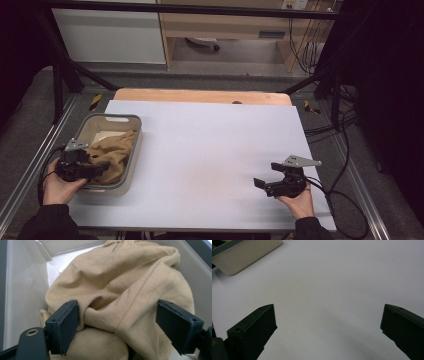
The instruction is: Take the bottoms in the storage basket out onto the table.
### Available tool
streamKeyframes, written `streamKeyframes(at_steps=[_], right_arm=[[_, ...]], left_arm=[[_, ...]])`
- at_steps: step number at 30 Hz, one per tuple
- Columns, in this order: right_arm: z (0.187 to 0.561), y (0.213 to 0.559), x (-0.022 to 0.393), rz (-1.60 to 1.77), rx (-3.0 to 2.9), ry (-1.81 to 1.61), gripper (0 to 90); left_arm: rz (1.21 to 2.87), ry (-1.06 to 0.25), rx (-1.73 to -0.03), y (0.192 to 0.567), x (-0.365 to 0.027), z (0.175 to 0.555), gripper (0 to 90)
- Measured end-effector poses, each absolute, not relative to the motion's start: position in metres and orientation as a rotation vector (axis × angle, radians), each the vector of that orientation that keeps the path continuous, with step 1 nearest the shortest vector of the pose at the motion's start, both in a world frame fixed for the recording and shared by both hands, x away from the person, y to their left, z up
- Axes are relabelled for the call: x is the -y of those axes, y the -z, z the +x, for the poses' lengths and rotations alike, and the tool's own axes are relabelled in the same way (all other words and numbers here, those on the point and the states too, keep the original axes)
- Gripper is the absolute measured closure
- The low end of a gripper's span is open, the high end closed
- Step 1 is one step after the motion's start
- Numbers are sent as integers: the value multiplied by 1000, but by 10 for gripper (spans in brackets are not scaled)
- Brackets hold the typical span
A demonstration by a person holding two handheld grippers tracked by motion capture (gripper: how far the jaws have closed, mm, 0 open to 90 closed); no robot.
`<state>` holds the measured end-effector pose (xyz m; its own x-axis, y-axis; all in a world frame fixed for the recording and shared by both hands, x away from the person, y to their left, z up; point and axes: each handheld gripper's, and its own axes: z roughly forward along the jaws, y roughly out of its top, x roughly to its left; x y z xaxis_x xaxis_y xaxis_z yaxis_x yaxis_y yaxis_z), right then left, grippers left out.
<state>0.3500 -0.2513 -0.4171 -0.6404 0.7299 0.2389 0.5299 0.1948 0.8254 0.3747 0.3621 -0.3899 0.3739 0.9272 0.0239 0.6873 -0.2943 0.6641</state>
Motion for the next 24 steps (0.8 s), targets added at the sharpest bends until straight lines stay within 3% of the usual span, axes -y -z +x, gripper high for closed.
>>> streamKeyframes(at_steps=[14, 24], right_arm=[[350, 417, 251, 1215, -2262, -1425, 6], [350, 417, 251, 1217, -2265, -1424, 7]], left_arm=[[2125, -547, -1424, 392, -360, 376, 347], [2140, -518, -1442, 393, -360, 377, 531]])
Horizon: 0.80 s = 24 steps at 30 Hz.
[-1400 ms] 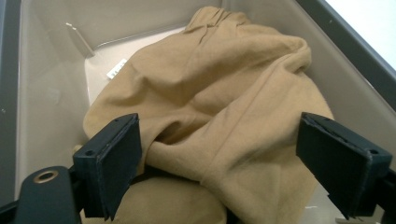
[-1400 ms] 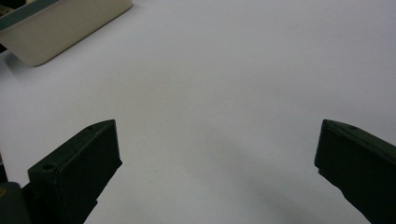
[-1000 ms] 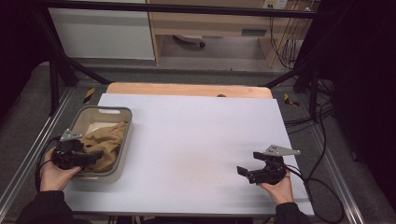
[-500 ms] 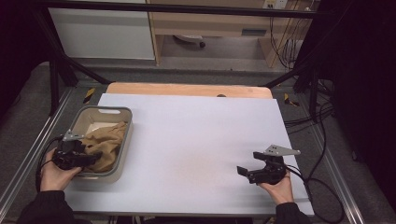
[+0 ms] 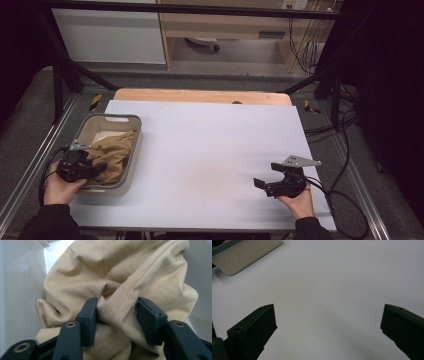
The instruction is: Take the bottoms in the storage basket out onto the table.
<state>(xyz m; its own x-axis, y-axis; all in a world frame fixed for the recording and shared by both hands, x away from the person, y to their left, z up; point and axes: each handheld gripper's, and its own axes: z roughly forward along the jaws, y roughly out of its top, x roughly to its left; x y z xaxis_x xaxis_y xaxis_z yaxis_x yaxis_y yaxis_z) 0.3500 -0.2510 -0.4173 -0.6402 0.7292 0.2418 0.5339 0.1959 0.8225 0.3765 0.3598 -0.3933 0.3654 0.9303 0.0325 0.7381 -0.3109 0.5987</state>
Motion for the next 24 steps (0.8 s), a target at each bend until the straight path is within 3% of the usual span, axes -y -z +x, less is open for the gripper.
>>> streamKeyframes(at_steps=[10, 24], right_arm=[[350, 417, 251, 1217, -2265, -1424, 7], [350, 417, 251, 1217, -2265, -1423, 6]], left_arm=[[2142, -508, -1445, 393, -360, 377, 651], [2126, -497, -1446, 393, -361, 377, 750]])
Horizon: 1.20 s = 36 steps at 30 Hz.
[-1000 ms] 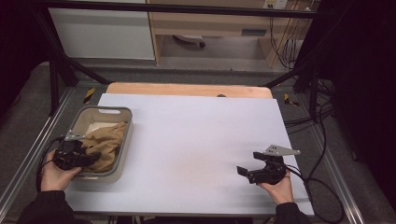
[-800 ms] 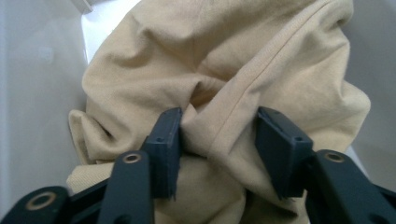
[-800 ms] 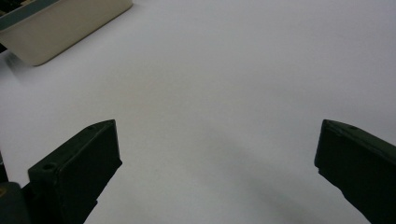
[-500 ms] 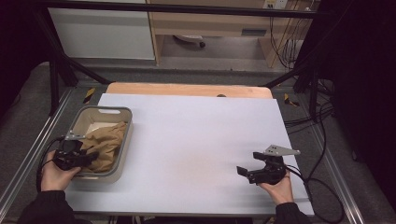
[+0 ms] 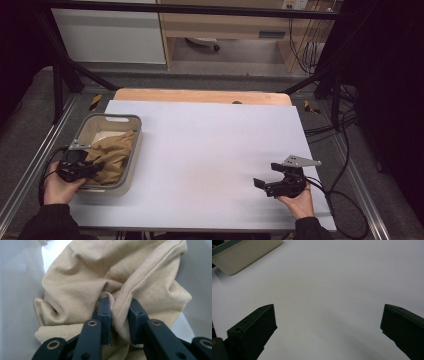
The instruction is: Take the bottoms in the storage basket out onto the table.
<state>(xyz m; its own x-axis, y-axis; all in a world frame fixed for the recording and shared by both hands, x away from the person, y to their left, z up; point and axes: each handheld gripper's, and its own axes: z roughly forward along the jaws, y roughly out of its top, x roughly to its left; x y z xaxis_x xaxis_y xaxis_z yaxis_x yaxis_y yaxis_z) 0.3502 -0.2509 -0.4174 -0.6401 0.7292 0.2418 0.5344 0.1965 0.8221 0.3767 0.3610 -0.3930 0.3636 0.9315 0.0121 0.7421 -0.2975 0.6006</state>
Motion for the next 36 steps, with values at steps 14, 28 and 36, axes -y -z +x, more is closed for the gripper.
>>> streamKeyframes(at_steps=[14, 28, 36], right_arm=[[350, 418, 251, 1217, -2266, -1422, 7], [351, 418, 251, 1217, -2267, -1422, 7], [350, 418, 251, 1217, -2267, -1422, 7]], left_arm=[[2115, -486, -1441, 392, -361, 376, 805], [2095, -500, -1424, 386, -360, 373, 817], [2066, -527, -1414, 379, -360, 370, 820]])
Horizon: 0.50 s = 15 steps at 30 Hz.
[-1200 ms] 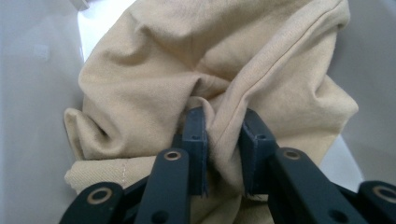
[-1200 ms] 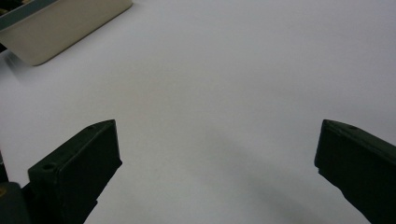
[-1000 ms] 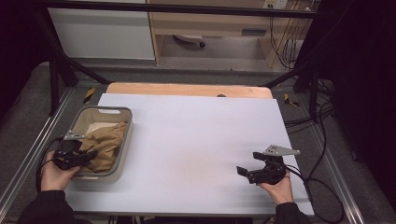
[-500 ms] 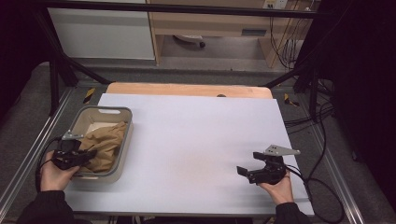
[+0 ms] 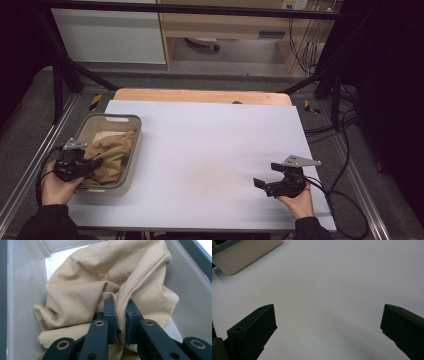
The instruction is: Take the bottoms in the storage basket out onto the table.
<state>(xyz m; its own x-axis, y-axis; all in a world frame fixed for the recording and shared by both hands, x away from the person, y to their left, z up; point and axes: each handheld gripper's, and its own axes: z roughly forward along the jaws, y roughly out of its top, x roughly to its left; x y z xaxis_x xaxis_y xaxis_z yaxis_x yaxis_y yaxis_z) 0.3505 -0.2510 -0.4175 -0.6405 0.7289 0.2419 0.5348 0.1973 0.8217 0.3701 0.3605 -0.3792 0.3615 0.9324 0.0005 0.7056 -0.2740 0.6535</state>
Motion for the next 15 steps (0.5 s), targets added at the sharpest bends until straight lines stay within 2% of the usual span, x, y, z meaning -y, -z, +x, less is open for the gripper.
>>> streamKeyframes(at_steps=[15], right_arm=[[350, 417, 251, 1218, -2266, -1423, 6]], left_arm=[[2031, -550, -1402, 370, -360, 366, 824]])
